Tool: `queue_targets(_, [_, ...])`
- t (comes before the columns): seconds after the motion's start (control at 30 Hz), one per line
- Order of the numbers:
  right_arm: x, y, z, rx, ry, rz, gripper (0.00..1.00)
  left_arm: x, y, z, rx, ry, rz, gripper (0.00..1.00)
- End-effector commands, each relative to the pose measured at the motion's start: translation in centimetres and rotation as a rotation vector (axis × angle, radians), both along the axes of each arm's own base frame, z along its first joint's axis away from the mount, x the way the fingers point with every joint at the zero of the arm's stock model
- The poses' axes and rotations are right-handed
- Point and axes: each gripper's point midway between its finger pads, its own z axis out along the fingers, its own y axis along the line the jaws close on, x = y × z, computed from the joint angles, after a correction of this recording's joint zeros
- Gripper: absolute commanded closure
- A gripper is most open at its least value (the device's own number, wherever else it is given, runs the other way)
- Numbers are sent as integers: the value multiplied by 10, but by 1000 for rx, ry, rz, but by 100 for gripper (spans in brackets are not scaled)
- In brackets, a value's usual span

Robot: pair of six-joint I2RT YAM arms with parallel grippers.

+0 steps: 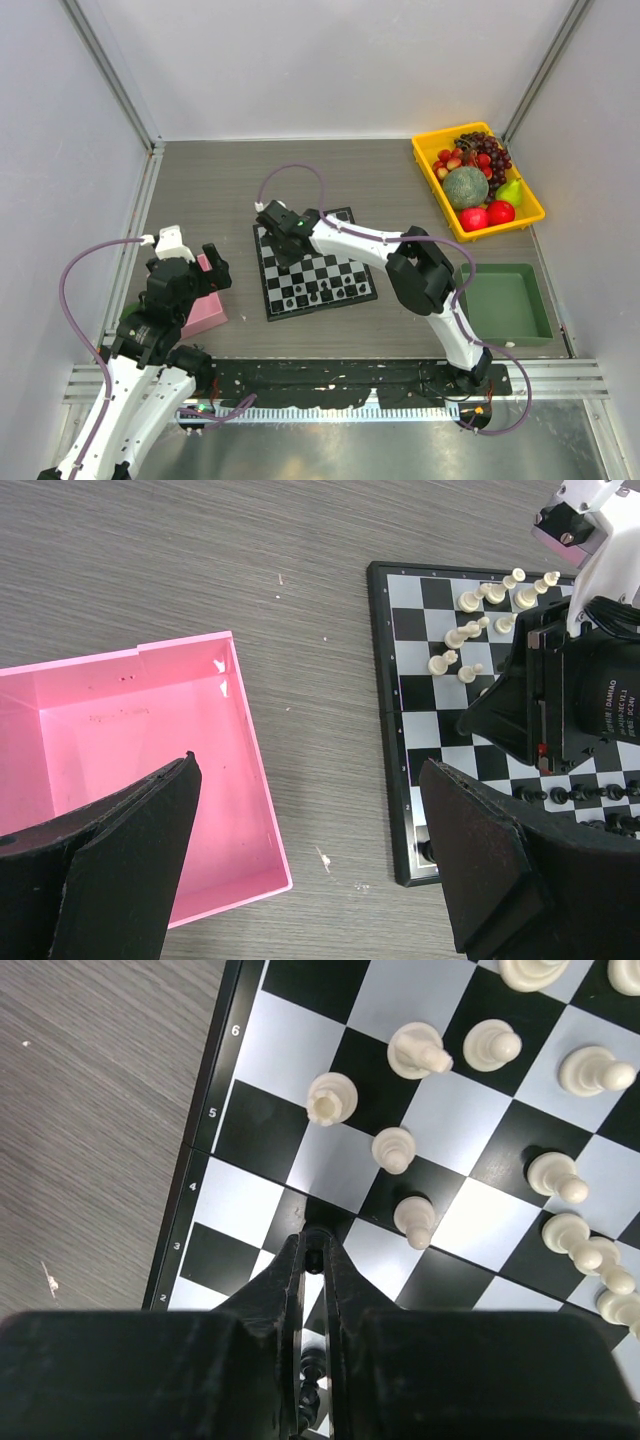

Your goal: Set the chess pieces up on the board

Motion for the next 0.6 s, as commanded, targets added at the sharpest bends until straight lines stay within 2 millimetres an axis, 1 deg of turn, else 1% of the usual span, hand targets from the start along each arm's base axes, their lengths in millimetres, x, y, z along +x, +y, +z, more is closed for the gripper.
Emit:
queue_targets(0.0, [-9,12,27,58,-25,36,89,6,-1,16,-13,-52,4,1])
queue_targets(0.17, [-26,15,32,57,-29,71,90,5,0,16,-10,-51,5,1])
queue_targets(0.27, [-36,16,29,47,-23,87,90,4,0,16,-15,-56,6,1])
queue_targets(0.37, [-42,18,29,49,-19,95,90,4,0,18,-19,-61,5,1])
queue_targets(0.57, [-58,22,23,46,-4,122,90,3,0,16,-20,-58,5,1])
